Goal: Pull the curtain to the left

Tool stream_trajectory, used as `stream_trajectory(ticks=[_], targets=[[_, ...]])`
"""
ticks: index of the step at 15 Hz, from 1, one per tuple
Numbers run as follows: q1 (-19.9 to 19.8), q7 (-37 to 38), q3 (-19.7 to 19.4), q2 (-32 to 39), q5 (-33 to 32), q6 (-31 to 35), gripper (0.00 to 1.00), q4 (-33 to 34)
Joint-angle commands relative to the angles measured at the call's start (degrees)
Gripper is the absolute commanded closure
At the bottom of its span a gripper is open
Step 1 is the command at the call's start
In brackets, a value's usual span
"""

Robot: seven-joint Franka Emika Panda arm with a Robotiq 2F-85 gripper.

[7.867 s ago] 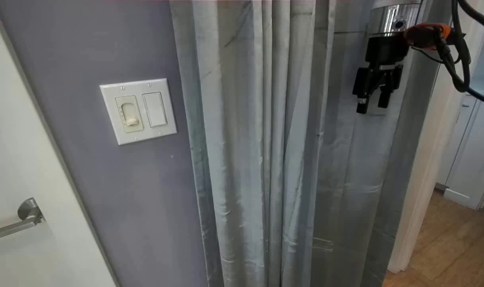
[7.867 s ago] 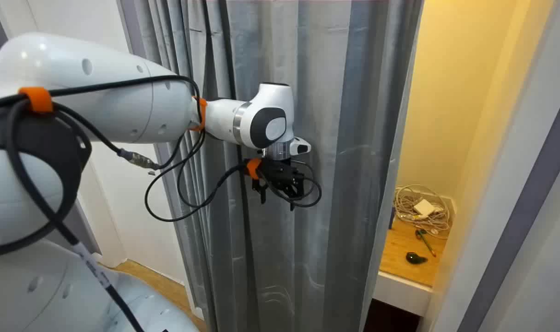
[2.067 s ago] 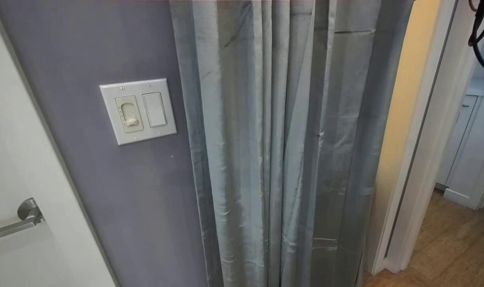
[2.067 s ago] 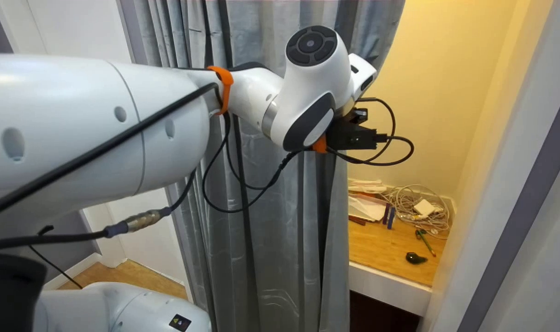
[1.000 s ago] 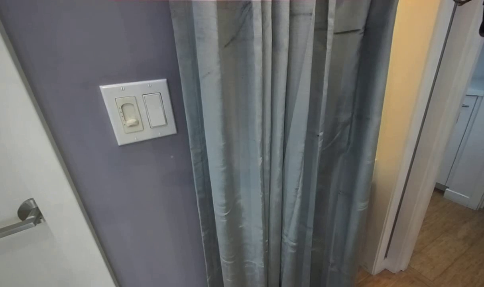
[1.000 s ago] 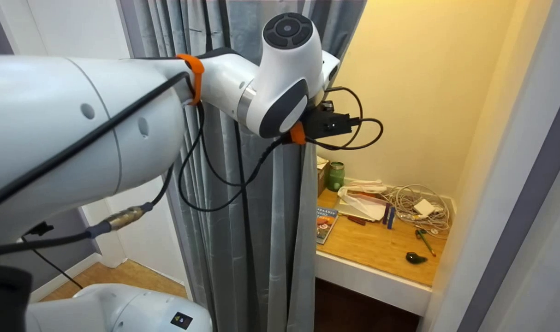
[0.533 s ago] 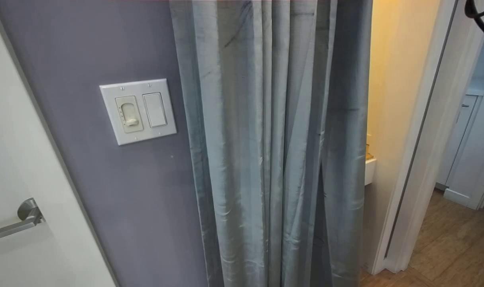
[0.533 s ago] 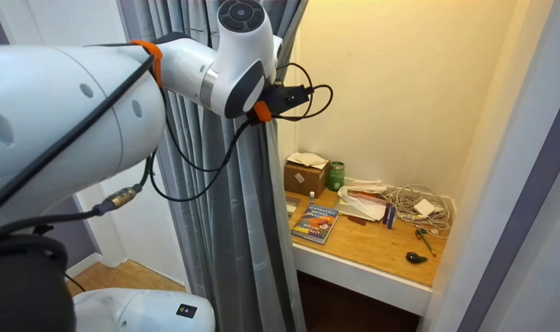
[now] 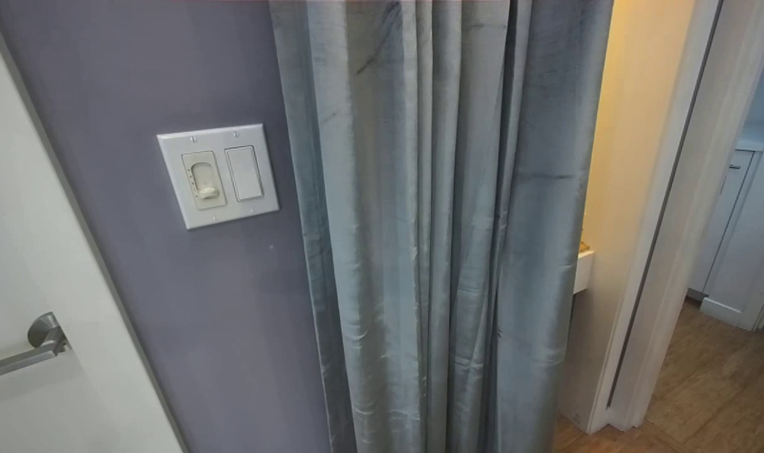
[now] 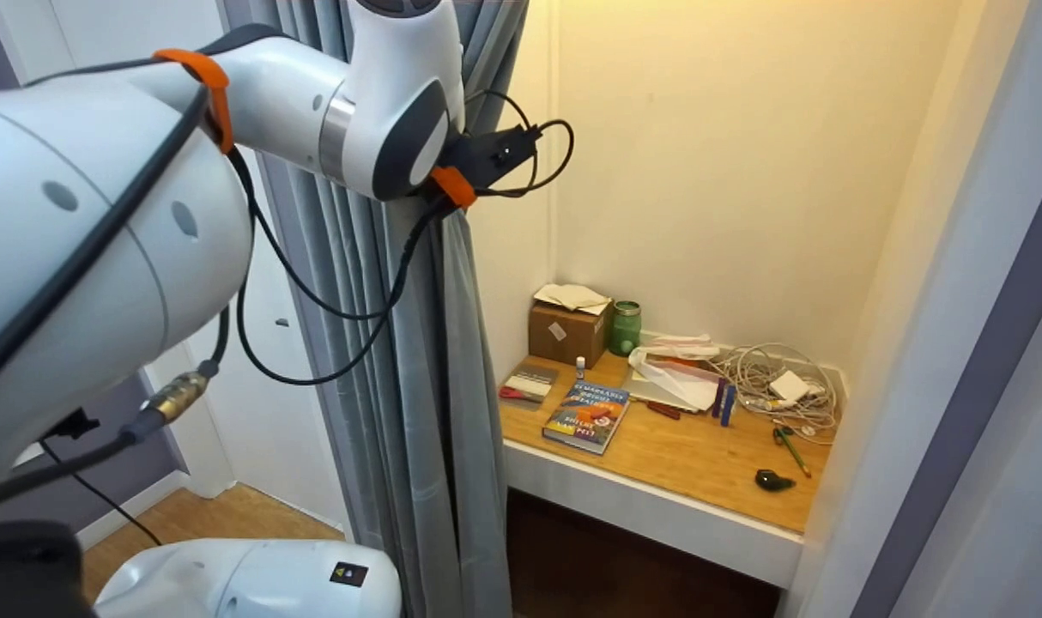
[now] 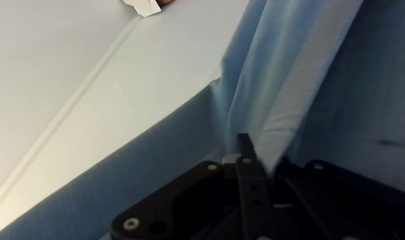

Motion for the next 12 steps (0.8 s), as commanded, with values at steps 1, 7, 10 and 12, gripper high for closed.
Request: stream_trajectory(ticks=[1, 7, 10, 12], targets=[[1.9, -4.9, 0.8, -1.2, 3.1, -2.0, 0.99, 0.4], [7.9, -13.0, -0.4, 3.0, 7.1, -0.4, 0.99, 3.1], [10.9, -17.5, -1.5, 5.0, 8.7, -2.0, 0.99, 5.2], [12.6, -20.5, -2.0, 6.3, 9.7, -3.4, 0.99, 6.8]])
